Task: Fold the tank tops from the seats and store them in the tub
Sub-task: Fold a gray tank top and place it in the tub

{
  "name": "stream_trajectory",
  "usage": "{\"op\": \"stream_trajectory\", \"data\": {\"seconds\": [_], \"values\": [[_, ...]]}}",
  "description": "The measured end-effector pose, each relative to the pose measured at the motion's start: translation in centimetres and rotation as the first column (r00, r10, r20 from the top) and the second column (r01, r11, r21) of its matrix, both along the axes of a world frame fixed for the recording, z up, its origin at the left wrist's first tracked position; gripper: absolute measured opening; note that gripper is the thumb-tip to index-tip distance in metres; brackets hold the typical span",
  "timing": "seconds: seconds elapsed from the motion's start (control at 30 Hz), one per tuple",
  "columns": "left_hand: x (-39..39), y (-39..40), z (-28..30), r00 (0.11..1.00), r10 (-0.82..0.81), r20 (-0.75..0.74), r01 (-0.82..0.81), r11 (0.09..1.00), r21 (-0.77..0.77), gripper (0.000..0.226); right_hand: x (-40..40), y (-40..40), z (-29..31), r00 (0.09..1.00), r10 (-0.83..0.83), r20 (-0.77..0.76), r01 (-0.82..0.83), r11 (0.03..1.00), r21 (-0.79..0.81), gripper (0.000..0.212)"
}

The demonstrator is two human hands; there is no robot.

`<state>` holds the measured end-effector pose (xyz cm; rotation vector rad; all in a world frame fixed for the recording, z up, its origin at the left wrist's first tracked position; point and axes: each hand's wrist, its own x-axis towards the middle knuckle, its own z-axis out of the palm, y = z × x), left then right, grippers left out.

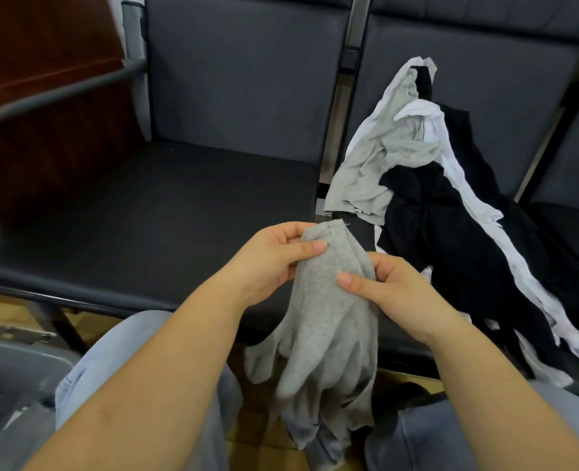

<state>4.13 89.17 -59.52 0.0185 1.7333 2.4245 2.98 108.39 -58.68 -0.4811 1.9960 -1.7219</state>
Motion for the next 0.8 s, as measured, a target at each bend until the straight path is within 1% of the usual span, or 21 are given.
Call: {"op": "stream_trajectory", "data": {"seconds": [0.13, 0.23, 0.3, 0.33, 0.37, 0.43, 0.47, 0.5, 0.57, 0.63, 0.67, 0.73, 0.8], "values": [[0.1, 0.8, -0.3, 1.0, -0.021, 0.019, 0.022, 0.999, -0.046, 0.019, 0.3, -0.2, -0.2, 0.998, -0.035, -0.05, 0.034, 0.999, -0.006, 0.032], [0.2, 1.1, -0.5, 0.998, -0.026, 0.057, 0.029, 0.998, -0.048, 0.017, 0.4, -0.4, -0.4, 0.996, -0.06, -0.062, 0.06, 0.998, 0.0, 0.027], [0.2, 1.3, -0.6, 0.998, 0.007, 0.067, -0.003, 0.998, -0.069, 0.015, 0.5, -0.5, -0.6, 0.991, -0.09, -0.095, 0.092, 0.996, 0.012, 0.024], [0.3, 1.4, -0.7, 0.997, 0.044, 0.059, -0.038, 0.994, -0.104, 0.015, 0.5, -0.6, -0.6, 0.988, -0.105, -0.116, 0.108, 0.994, 0.017, 0.022], [0.3, 1.5, -0.8, 0.994, 0.102, 0.032, -0.095, 0.98, -0.174, 0.014, 0.6, -0.6, -0.7, 0.984, -0.124, -0.131, 0.127, 0.992, 0.017, 0.02], [0.4, 1.4, -1.0, 0.966, 0.243, -0.093, -0.26, 0.898, -0.356, 0.012, 0.5, -0.7, -0.9, 0.971, -0.196, -0.14, 0.198, 0.98, -0.002, 0.018], [0.5, 1.3, -0.9, 0.949, 0.276, -0.154, -0.315, 0.86, -0.401, 0.011, 0.4, -0.7, -1.0, 0.96, -0.246, -0.134, 0.246, 0.969, -0.018, 0.017], [0.7, 1.2, -0.8, 0.947, 0.266, -0.18, -0.319, 0.851, -0.417, 0.01, 0.3, -0.7, -1.1, 0.948, -0.293, -0.128, 0.291, 0.956, -0.034, 0.016], [1.0, 1.4, -0.6, 0.975, 0.163, -0.149, -0.209, 0.896, -0.391, 0.014, 0.4, -0.9, -1.3, 0.929, -0.341, -0.143, 0.338, 0.94, -0.046, 0.017], [1.5, 2.0, -0.5, 0.996, 0.041, -0.077, -0.065, 0.938, -0.342, 0.022, 0.7, -1.2, -1.6, 0.926, -0.302, -0.224, 0.31, 0.951, -0.001, 0.016], [1.7, 2.4, -0.6, 0.998, 0.005, -0.056, -0.023, 0.943, -0.331, 0.025, 1.0, -1.4, -1.8, 0.924, -0.262, -0.28, 0.285, 0.957, 0.045, 0.014], [2.0, 2.7, -0.7, 0.999, -0.003, -0.05, -0.015, 0.941, -0.338, 0.027, 1.5, -1.8, -2.2, 0.906, -0.179, -0.383, 0.254, 0.954, 0.157, 0.013], [2.1, 2.4, -0.8, 0.998, 0.04, -0.05, -0.056, 0.928, -0.367, 0.026, 1.7, -2.0, -2.2, 0.876, -0.093, -0.473, 0.241, 0.934, 0.262, 0.014]]}}
